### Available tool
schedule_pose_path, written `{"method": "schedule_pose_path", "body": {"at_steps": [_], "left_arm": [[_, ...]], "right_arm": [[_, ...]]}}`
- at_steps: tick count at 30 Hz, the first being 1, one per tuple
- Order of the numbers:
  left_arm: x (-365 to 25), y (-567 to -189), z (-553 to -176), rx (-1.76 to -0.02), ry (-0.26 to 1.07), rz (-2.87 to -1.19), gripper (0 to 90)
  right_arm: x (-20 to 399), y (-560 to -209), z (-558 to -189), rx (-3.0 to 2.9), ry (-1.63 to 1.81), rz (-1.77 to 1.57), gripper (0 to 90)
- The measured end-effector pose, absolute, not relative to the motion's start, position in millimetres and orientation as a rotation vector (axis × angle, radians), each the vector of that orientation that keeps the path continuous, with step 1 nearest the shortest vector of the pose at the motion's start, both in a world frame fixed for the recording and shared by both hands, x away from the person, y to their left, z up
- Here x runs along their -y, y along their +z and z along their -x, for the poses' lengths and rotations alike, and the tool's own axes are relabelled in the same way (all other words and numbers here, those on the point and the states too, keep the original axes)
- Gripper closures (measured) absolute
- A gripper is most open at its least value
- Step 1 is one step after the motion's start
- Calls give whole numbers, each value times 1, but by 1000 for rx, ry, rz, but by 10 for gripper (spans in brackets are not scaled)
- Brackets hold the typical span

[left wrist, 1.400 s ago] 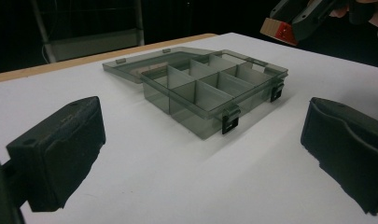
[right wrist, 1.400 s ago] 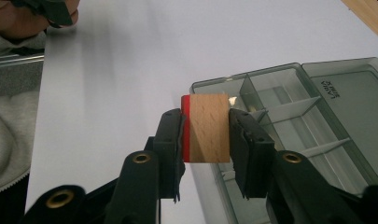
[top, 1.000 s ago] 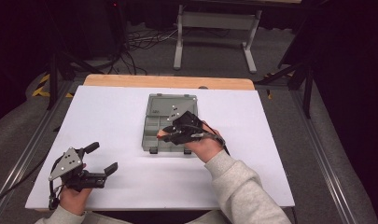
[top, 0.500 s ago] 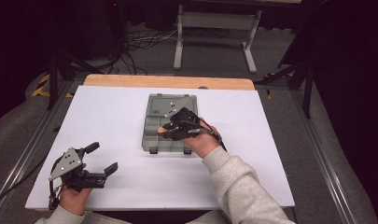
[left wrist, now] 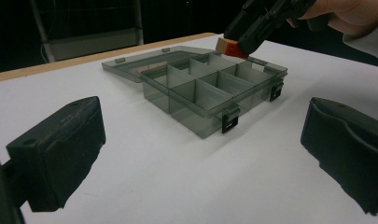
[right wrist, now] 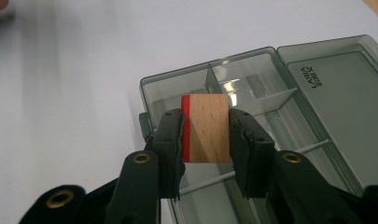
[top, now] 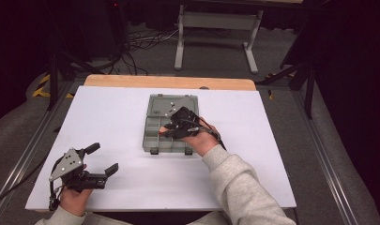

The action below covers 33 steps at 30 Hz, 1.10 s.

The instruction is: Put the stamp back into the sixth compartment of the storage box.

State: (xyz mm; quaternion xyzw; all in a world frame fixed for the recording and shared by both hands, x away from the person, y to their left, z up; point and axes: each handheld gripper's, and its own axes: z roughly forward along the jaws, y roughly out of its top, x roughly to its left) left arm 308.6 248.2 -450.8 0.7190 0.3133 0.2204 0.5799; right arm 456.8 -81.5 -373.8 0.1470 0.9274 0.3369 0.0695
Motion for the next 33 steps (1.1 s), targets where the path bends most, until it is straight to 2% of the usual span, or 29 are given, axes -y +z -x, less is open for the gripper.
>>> {"method": "schedule_pose_path", "body": {"at_steps": [33], "left_arm": [[-248, -451, -308, -735, 509, -1672, 7]], "right_arm": [[71, -403, -471, -2904, 863, -470, 661]]}}
